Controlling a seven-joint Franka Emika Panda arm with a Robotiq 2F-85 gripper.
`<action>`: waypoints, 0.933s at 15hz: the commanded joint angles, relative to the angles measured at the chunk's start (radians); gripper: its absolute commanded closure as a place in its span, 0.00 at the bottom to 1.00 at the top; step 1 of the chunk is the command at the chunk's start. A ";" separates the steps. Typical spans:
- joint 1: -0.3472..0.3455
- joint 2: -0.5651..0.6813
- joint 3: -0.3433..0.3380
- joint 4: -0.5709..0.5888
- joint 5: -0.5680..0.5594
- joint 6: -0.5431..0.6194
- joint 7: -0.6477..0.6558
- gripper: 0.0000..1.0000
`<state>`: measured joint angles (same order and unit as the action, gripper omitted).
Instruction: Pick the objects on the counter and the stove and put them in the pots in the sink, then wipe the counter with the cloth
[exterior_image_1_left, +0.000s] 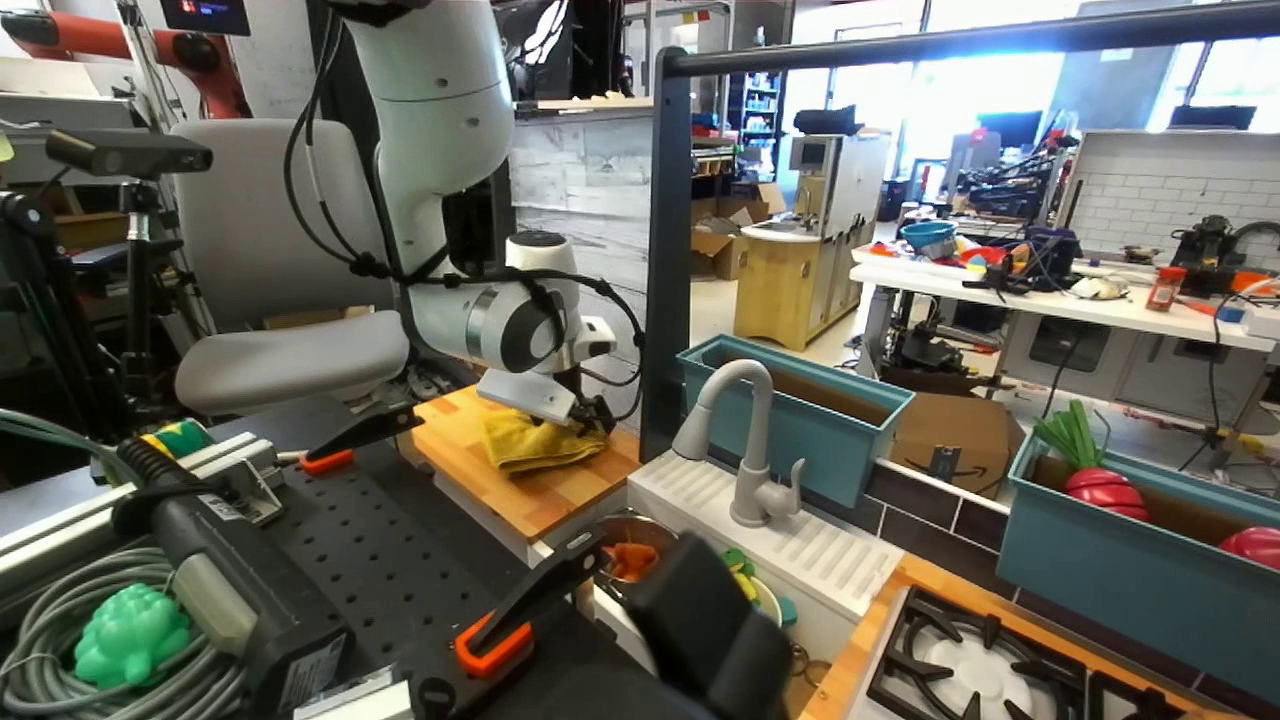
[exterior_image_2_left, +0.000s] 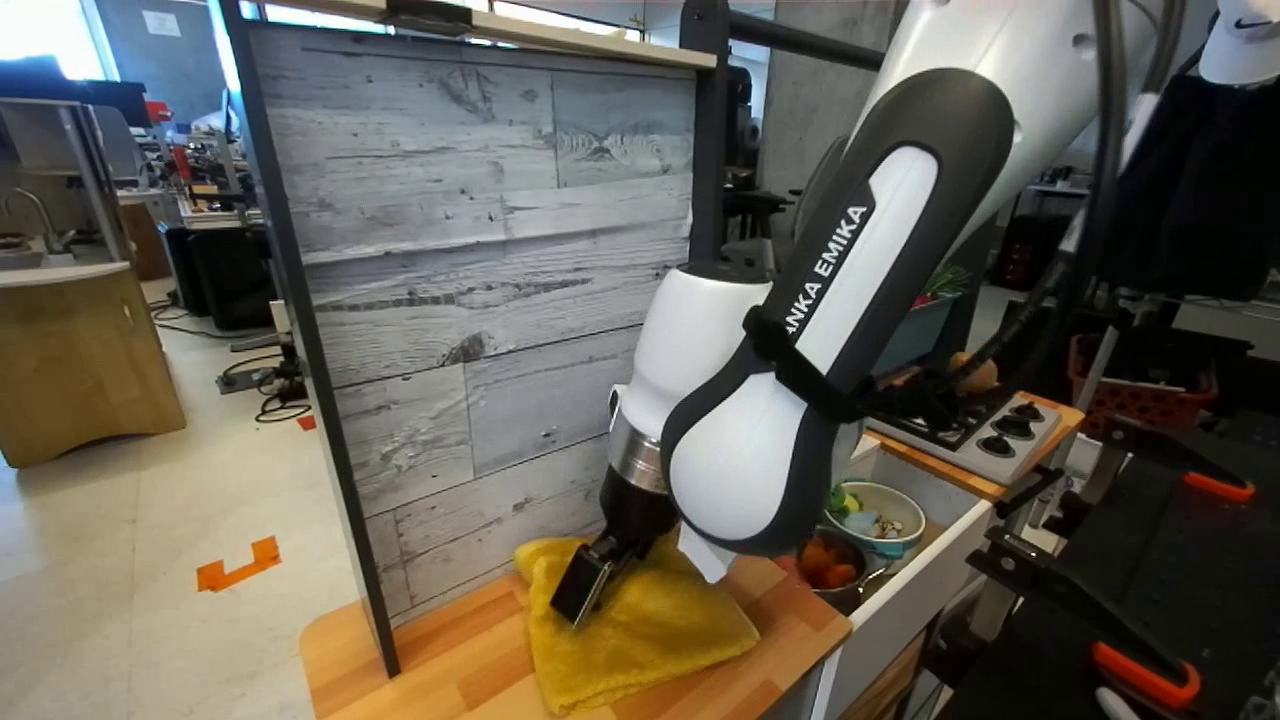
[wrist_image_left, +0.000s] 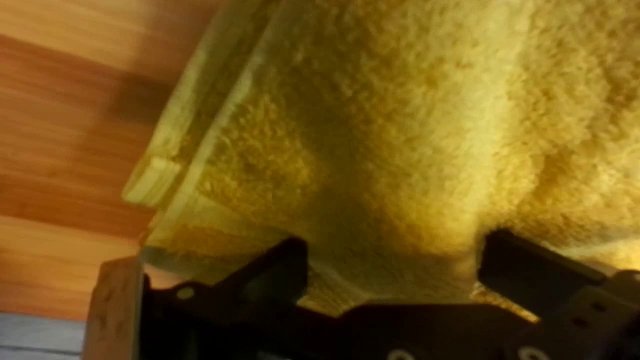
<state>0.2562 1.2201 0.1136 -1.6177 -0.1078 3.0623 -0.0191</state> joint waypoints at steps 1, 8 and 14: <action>0.118 0.069 0.010 0.046 -0.034 -0.036 -0.028 0.00; 0.202 0.013 -0.002 0.028 0.006 -0.145 0.044 0.00; 0.108 -0.130 -0.099 -0.274 0.083 -0.002 0.156 0.00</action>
<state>0.4079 1.1498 0.0566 -1.7288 -0.0633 2.9844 0.0866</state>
